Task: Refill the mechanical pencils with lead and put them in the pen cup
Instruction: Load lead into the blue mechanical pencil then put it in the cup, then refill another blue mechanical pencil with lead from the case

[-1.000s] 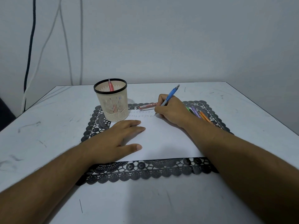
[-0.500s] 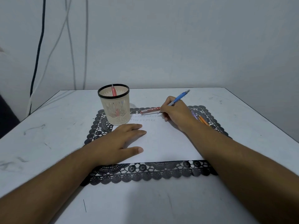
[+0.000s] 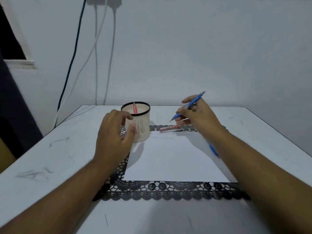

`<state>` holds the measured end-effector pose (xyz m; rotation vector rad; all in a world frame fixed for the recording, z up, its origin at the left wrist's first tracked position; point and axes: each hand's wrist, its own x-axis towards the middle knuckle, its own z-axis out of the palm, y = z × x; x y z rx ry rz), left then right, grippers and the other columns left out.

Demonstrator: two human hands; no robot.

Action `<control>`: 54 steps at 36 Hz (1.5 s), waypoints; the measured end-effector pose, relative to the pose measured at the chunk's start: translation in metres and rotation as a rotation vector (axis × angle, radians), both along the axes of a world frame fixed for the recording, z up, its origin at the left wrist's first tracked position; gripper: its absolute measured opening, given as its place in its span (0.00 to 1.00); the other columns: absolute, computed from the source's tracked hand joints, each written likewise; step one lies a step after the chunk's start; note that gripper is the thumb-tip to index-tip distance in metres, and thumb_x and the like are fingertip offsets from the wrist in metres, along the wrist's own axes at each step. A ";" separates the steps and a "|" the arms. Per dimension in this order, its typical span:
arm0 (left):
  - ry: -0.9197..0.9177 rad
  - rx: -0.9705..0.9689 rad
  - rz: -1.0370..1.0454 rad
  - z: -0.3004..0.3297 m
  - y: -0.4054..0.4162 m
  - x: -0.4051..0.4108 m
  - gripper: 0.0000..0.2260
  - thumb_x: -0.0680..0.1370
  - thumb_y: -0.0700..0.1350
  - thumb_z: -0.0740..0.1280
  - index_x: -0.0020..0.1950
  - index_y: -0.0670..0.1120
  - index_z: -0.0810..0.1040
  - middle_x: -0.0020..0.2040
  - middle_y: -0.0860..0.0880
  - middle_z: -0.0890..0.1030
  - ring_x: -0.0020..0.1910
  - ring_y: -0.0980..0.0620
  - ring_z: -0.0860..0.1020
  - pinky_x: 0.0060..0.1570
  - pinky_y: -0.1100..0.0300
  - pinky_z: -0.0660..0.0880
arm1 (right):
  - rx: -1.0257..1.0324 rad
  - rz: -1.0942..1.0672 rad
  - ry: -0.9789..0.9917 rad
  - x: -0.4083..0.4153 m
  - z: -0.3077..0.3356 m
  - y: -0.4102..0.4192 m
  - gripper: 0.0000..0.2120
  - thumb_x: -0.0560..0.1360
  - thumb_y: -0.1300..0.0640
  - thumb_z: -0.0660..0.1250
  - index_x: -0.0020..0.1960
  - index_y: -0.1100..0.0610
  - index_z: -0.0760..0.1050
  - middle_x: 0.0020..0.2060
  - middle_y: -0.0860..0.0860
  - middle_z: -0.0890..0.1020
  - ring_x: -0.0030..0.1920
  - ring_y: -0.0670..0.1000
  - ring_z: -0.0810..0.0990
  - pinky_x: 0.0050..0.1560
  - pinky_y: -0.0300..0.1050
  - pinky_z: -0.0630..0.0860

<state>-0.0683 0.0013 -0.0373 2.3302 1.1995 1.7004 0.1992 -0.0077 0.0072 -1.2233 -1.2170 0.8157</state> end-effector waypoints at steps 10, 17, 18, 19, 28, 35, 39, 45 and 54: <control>-0.112 -0.730 -0.093 -0.024 0.046 -0.011 0.60 0.62 0.66 0.79 0.81 0.63 0.41 0.76 0.51 0.67 0.74 0.49 0.67 0.72 0.44 0.70 | 0.259 0.046 0.024 -0.055 0.056 0.002 0.04 0.86 0.59 0.58 0.55 0.55 0.72 0.47 0.59 0.85 0.39 0.59 0.85 0.45 0.53 0.86; -0.133 -0.733 -0.178 -0.032 0.057 -0.009 0.51 0.72 0.52 0.80 0.82 0.61 0.46 0.71 0.53 0.74 0.67 0.52 0.77 0.66 0.50 0.75 | 0.308 -0.011 -0.422 -0.085 0.064 0.031 0.03 0.82 0.60 0.66 0.52 0.57 0.79 0.40 0.48 0.78 0.39 0.46 0.78 0.43 0.44 0.81; -0.129 -0.722 -0.177 -0.033 0.057 -0.009 0.50 0.72 0.52 0.80 0.81 0.60 0.47 0.69 0.54 0.75 0.66 0.52 0.78 0.65 0.50 0.76 | 0.308 -0.011 -0.476 -0.087 0.064 0.036 0.03 0.81 0.60 0.66 0.53 0.56 0.78 0.38 0.46 0.77 0.37 0.42 0.77 0.43 0.42 0.79; -0.127 -0.713 -0.175 -0.034 0.058 -0.009 0.50 0.72 0.52 0.80 0.81 0.60 0.48 0.67 0.54 0.76 0.64 0.52 0.78 0.65 0.50 0.76 | 0.302 -0.007 -0.529 -0.090 0.063 0.040 0.05 0.80 0.62 0.67 0.55 0.55 0.77 0.37 0.46 0.77 0.35 0.41 0.76 0.42 0.40 0.78; -0.133 -0.696 -0.177 -0.035 0.059 -0.009 0.45 0.72 0.51 0.80 0.79 0.60 0.52 0.63 0.56 0.77 0.61 0.53 0.80 0.58 0.56 0.78 | 0.207 -0.059 -1.024 -0.106 0.039 0.059 0.25 0.77 0.57 0.70 0.70 0.42 0.67 0.42 0.49 0.83 0.41 0.52 0.82 0.42 0.52 0.82; -0.133 -0.700 -0.167 -0.035 0.058 -0.009 0.45 0.73 0.50 0.80 0.79 0.58 0.53 0.63 0.56 0.77 0.61 0.54 0.80 0.53 0.62 0.74 | 0.180 -0.118 -1.072 -0.112 0.033 0.068 0.20 0.80 0.53 0.66 0.71 0.44 0.70 0.48 0.49 0.83 0.46 0.53 0.81 0.44 0.48 0.79; -0.129 -0.705 -0.163 -0.035 0.058 -0.009 0.44 0.73 0.50 0.79 0.79 0.58 0.53 0.64 0.56 0.77 0.62 0.54 0.79 0.54 0.63 0.74 | 0.225 -0.188 -0.979 -0.114 0.036 0.069 0.13 0.79 0.52 0.66 0.63 0.45 0.71 0.43 0.47 0.82 0.42 0.51 0.81 0.43 0.50 0.80; -0.119 -0.698 -0.159 -0.035 0.057 -0.009 0.44 0.73 0.49 0.79 0.79 0.58 0.54 0.64 0.56 0.77 0.61 0.54 0.79 0.61 0.54 0.77 | 0.153 -0.180 -1.024 -0.116 0.038 0.066 0.07 0.79 0.50 0.66 0.56 0.46 0.80 0.44 0.44 0.82 0.46 0.49 0.81 0.40 0.44 0.74; -0.118 -0.700 -0.167 -0.033 0.054 -0.009 0.43 0.74 0.48 0.79 0.80 0.56 0.55 0.65 0.55 0.77 0.61 0.53 0.80 0.59 0.57 0.77 | 0.145 -0.101 -0.893 -0.109 0.027 0.068 0.19 0.84 0.54 0.60 0.74 0.48 0.75 0.65 0.45 0.82 0.64 0.48 0.79 0.65 0.50 0.77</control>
